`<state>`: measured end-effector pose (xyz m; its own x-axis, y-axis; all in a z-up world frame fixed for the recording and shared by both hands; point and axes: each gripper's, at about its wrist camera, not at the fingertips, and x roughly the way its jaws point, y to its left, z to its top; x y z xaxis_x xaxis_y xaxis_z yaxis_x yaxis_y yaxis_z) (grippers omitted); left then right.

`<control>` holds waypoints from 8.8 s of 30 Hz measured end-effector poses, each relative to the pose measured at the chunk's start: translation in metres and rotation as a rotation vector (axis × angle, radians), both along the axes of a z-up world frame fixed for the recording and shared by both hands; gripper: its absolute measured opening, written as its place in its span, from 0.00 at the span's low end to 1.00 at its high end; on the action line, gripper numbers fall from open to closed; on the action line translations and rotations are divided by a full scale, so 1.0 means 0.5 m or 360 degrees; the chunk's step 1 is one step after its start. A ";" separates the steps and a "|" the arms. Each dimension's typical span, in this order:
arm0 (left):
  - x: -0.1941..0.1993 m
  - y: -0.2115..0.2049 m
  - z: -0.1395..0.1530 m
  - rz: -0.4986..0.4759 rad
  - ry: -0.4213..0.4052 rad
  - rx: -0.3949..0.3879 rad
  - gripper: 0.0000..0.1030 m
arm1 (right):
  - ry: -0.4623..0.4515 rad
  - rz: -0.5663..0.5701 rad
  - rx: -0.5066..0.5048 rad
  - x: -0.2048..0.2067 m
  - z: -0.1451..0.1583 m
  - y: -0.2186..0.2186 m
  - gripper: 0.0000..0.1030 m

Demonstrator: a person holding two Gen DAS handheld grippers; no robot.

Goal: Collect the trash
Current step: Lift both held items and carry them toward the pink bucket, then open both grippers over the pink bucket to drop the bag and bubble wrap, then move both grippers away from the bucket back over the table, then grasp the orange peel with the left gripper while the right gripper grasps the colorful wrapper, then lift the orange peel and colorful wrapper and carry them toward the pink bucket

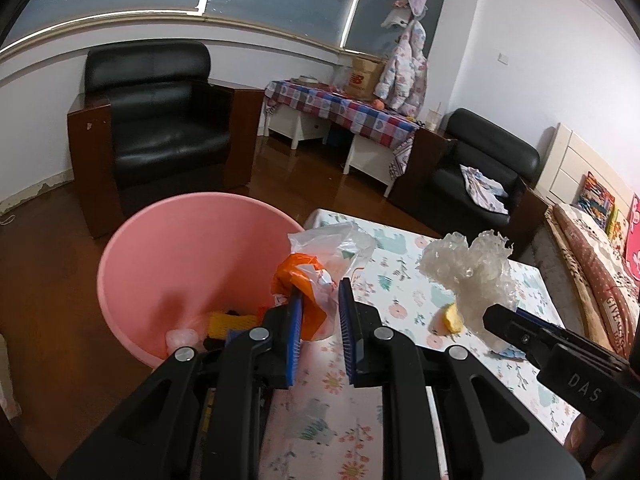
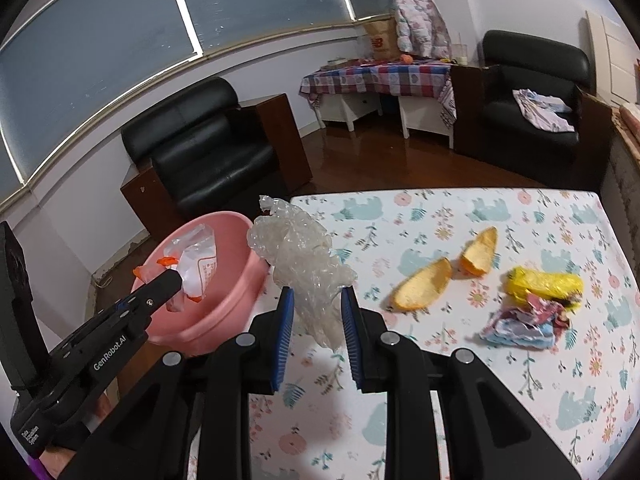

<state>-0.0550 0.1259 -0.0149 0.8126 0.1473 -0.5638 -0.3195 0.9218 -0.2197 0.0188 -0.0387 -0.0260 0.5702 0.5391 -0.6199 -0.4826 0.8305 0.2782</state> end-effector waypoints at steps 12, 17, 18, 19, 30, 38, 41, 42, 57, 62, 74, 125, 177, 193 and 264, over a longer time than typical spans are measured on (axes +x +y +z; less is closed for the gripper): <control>-0.031 0.085 0.004 0.0177 -0.0014 0.0026 0.16 | -0.0073 0.0148 -0.0017 -0.002 0.028 0.105 0.23; -0.042 0.123 -0.002 0.0241 0.0001 0.0014 0.17 | -0.0092 0.0211 -0.0030 -0.007 0.030 0.153 0.23; -0.045 0.131 -0.005 0.0252 0.0006 0.0011 0.16 | -0.0096 0.0227 -0.0035 -0.007 0.030 0.165 0.23; -0.046 0.136 -0.007 0.0264 0.0010 0.0008 0.16 | -0.0099 0.0238 -0.0040 -0.007 0.030 0.174 0.23; -0.049 0.191 -0.024 0.0339 0.0053 -0.0016 0.17 | -0.0081 0.0362 -0.0112 0.006 -0.002 0.278 0.23; -0.039 0.194 -0.039 0.0323 0.0086 -0.0024 0.17 | -0.0032 0.0408 -0.0153 0.019 -0.041 0.328 0.23; -0.030 0.194 -0.044 0.0316 0.0103 -0.0022 0.17 | -0.0018 0.0424 -0.0163 0.022 -0.053 0.341 0.24; -0.028 0.194 -0.045 0.0314 0.0105 -0.0020 0.17 | -0.0017 0.0430 -0.0166 0.024 -0.057 0.344 0.24; -0.014 0.201 -0.057 0.0309 0.0136 -0.0031 0.26 | 0.0035 0.0454 -0.0139 0.038 -0.078 0.353 0.28; -0.018 0.203 -0.057 0.0306 0.0129 -0.0045 0.31 | 0.0041 0.0474 -0.0124 0.042 -0.079 0.353 0.35; -0.021 0.202 -0.054 0.0296 0.0121 -0.0038 0.31 | 0.0011 0.0441 -0.0088 0.037 -0.065 0.319 0.36; -0.011 0.025 0.018 0.0086 0.0053 0.0137 0.31 | -0.0033 0.0197 0.0149 0.007 -0.002 0.065 0.36; 0.227 -0.268 -0.106 -0.0669 0.0381 0.0159 0.31 | 0.0058 -0.0339 0.0043 0.038 -0.106 -0.333 0.43; 0.286 -0.269 -0.173 -0.0576 0.0450 0.0096 0.23 | 0.0178 -0.0316 0.0014 0.071 -0.148 -0.329 0.44; 0.114 -0.227 -0.070 -0.0478 0.0229 0.0056 0.03 | 0.0286 -0.0096 -0.0218 0.065 -0.174 -0.210 0.45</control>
<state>0.0018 0.0123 -0.0500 0.7349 -0.0653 -0.6750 -0.0581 0.9856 -0.1586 0.0514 -0.1436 -0.1129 0.4728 0.4113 -0.7793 -0.3839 0.8922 0.2380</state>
